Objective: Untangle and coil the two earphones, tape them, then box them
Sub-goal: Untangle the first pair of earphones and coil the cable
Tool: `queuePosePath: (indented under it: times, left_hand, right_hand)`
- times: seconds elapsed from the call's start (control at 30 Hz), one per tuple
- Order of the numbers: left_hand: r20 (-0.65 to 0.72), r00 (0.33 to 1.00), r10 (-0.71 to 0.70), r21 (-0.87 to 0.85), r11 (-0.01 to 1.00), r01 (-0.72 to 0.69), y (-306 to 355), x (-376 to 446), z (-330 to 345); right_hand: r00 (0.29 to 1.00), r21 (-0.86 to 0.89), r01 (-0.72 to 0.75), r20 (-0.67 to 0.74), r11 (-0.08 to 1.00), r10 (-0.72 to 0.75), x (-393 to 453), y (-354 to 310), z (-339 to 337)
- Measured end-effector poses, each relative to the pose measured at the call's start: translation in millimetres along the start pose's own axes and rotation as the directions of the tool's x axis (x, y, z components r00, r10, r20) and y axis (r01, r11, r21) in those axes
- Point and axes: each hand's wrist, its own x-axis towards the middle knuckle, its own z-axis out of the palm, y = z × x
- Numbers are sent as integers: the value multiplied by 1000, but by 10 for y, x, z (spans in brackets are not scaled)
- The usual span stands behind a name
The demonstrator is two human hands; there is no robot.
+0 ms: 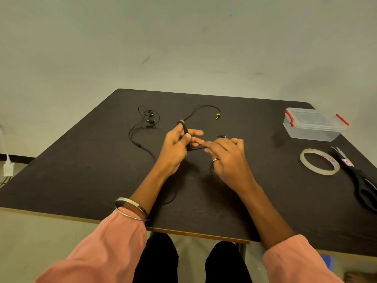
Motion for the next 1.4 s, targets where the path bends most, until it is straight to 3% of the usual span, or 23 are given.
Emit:
queuePosePath:
  times: [0.2,0.27,0.43,0.57,0.67,0.77,0.87,1.03,1.23,1.3,1.33,1.4]
  left_hand:
    - [-123,982,-145,-345,934,94,80,35,-74]
    - [-141,978,-152,-384,919,87,77,49,-116]
    - [-60,995,-83,-167,983,72,-10,50,-72]
    - [117,990,-82,105,992,70,-65,16,-26]
    - [327,939,-110,217,975,39,-44,-55,23]
    - [446,886,-127,293,956,-10,-6,-105,52]
    - [499,857,-129,311,950,-38,39,-128,49]
    - [464,868,-174,286,957,39,68,-129,47]
    - [370,909,-194,102,981,167,65,-85,3]
    - [330,926,-186,65,983,174,62,-76,-4]
    - [296,938,-181,56,984,172,59,-71,-5]
    - [215,962,-171,54,985,163,52,-52,-19]
  right_hand:
    - [999,206,-30,20,978,26,3,14,-37]
    - [999,217,-19,38,976,11,-1,21,-35]
    - [996,171,18,86,985,-33,-13,37,-45]
    - [999,133,32,22,991,-35,9,91,-61]
    - [997,66,19,-74,998,-14,26,180,-75]
    - [988,-9,-19,-152,1000,18,26,251,-114]
    - [984,-133,-50,-177,990,25,5,310,-165]
    - [995,-387,-44,-102,921,5,-26,353,-178]
    - [996,-473,-85,-15,877,88,-16,301,-169]
    - [973,-338,-199,46,920,227,-10,311,-156]
    - [935,-166,-311,122,936,332,5,307,-169]
    - [828,272,-553,288,788,481,51,279,-219]
